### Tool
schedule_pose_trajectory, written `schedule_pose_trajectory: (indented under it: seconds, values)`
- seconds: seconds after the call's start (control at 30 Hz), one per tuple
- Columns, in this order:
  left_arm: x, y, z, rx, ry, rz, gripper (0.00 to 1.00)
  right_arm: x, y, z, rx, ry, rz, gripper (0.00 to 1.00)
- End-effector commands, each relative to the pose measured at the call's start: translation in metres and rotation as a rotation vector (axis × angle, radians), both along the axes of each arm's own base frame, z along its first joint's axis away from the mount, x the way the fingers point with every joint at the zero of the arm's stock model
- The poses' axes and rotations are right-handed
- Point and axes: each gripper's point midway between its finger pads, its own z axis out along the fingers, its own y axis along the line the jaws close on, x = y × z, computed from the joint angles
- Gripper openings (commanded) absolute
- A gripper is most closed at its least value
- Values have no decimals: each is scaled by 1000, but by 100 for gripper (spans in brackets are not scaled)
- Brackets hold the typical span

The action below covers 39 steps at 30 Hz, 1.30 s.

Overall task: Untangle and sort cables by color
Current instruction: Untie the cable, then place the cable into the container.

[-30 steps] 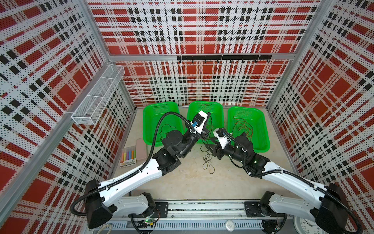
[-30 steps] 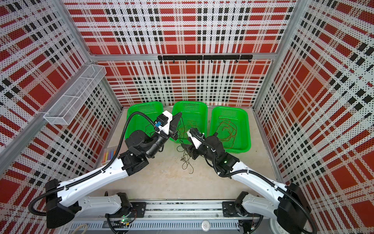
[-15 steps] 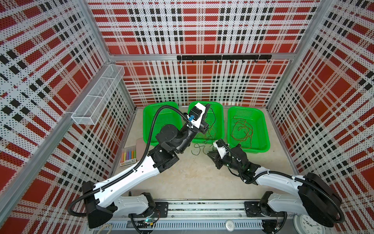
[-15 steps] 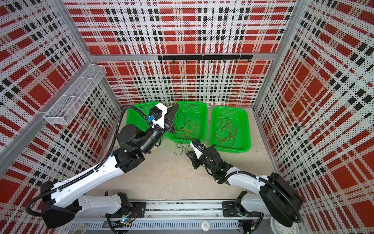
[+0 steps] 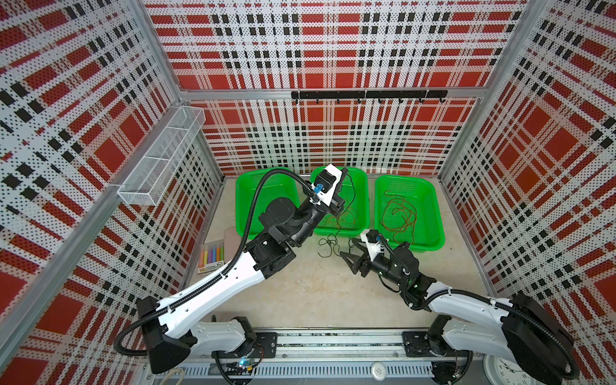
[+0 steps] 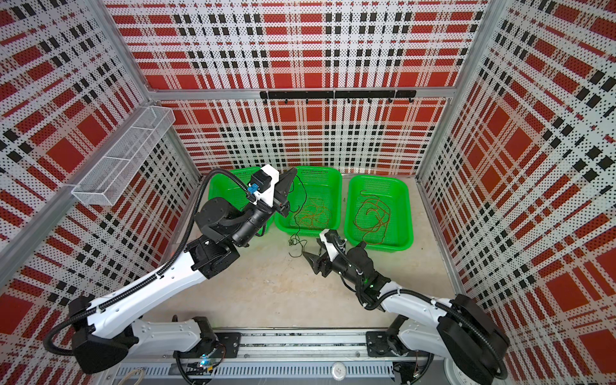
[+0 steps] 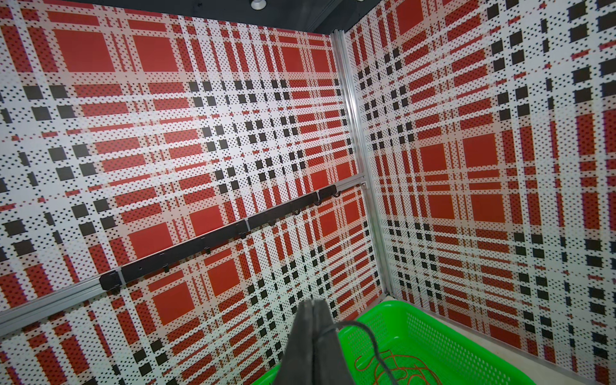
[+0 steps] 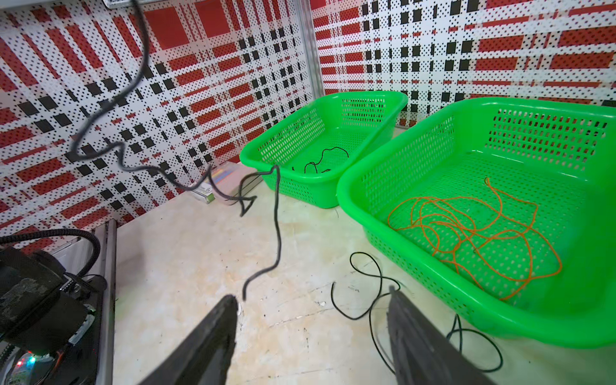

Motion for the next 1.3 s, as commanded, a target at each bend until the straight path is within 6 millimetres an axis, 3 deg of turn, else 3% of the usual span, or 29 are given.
schedule_pose_trajectory:
  seconds: [0.0, 0.2, 0.3, 0.37, 0.47, 0.57, 0.63, 0.8, 0.97, 1.03, 1.17, 1.27]
  values:
    - [-4, 3, 18, -21, -26, -4, 0, 6, 15, 11, 18, -35, 36, 74]
    - [25, 25, 11, -6, -7, 75, 0, 14, 20, 16, 67, -52, 25, 72]
    - [28, 30, 11, -29, -14, 50, 0, 20, 27, 15, 61, -51, 26, 67]
    - [35, 34, 11, -27, -15, 67, 0, 27, 33, 9, 50, -41, 28, 53]
    - [54, 48, 9, -13, -8, 114, 0, 33, 39, -2, 50, -7, 28, 20]
    - [80, 75, 7, -6, 4, 186, 0, 33, 43, -9, 58, 13, 49, 4]
    - [94, 96, 7, -13, 7, 224, 0, 32, 46, -13, 57, 31, 63, 2]
    - [128, 141, -2, 0, 22, 327, 0, 31, 55, -22, 50, 75, 101, 5]
    - [161, 183, -25, 30, 64, 429, 0, 32, 54, -26, 41, 92, 91, 34]
    - [177, 205, -40, 39, 86, 473, 0, 34, 51, -28, 22, 99, 68, 54]
    - [211, 234, -81, 62, 160, 539, 0, 37, 43, -29, -30, 109, 25, 66]
    - [233, 254, -122, 92, 232, 606, 0, 42, 28, -28, -65, 117, -54, 68]
